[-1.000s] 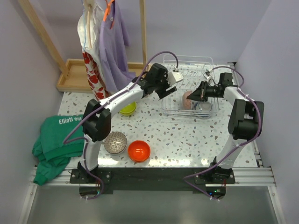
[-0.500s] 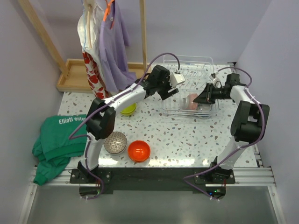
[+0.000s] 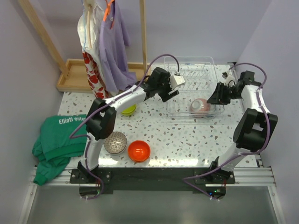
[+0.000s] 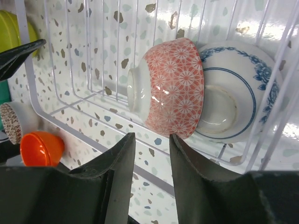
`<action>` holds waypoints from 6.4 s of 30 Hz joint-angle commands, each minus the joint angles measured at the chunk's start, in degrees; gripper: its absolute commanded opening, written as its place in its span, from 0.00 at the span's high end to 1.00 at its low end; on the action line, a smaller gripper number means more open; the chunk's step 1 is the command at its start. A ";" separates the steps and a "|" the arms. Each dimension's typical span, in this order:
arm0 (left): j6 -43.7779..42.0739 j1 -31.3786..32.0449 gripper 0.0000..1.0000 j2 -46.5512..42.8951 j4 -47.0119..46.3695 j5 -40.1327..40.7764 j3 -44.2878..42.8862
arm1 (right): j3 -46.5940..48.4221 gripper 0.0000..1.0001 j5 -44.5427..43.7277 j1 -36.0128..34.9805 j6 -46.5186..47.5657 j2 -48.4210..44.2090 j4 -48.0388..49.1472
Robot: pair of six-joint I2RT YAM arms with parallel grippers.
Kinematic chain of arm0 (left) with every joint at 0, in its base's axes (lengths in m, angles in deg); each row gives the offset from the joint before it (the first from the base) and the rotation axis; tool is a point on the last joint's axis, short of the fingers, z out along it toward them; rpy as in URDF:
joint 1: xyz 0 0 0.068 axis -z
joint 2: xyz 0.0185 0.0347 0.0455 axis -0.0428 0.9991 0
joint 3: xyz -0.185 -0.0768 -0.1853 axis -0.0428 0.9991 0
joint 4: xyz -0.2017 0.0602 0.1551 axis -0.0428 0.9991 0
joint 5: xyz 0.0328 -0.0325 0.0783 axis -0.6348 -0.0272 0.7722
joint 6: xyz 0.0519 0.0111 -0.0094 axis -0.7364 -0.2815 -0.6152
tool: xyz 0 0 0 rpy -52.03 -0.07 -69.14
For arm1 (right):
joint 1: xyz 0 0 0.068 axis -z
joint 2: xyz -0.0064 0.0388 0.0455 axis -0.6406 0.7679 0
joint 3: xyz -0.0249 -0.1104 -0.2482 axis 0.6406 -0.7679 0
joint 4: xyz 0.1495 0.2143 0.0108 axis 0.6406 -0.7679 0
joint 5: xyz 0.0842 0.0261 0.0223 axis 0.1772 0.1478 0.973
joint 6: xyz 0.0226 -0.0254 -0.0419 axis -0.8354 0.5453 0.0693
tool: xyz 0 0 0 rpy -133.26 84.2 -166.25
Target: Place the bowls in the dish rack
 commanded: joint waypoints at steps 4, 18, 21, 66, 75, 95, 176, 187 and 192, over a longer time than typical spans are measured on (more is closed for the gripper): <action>0.65 0.16 0.18 -5.80 -1.16 -0.34 3.82 | -1.18 0.71 -4.82 -2.45 0.65 -6.96 4.65; 0.38 0.25 0.18 -6.16 -0.72 0.18 6.11 | -1.62 0.97 -11.50 -12.39 -1.81 -4.59 9.39; 0.21 0.25 0.18 -5.98 -0.72 0.62 6.20 | -0.65 0.97 -12.73 -13.09 -1.37 -3.10 9.22; -0.49 0.25 0.18 -7.30 -1.60 2.91 8.13 | 4.01 1.00 -38.83 -13.89 5.14 1.92 1.22; -0.93 0.25 0.18 -8.35 -1.77 3.61 9.01 | 5.24 1.00 -40.86 -11.52 6.28 2.27 0.17; -0.76 0.25 0.18 -10.64 -2.13 3.44 10.33 | 2.78 1.00 -38.40 -10.72 5.76 -1.95 -0.18; -13.59 -16.45 0.12 -87.45 37.16 15.83 64.47 | -15.50 0.45 -19.50 -82.96 18.85 -18.65 22.92; -13.59 -17.77 0.12 -88.51 35.93 16.36 62.63 | -15.85 0.49 -20.47 -89.82 21.40 -16.10 21.88; -13.59 -19.26 0.11 -88.51 35.93 16.01 60.26 | -16.29 0.51 -20.56 -90.70 21.22 -14.43 21.53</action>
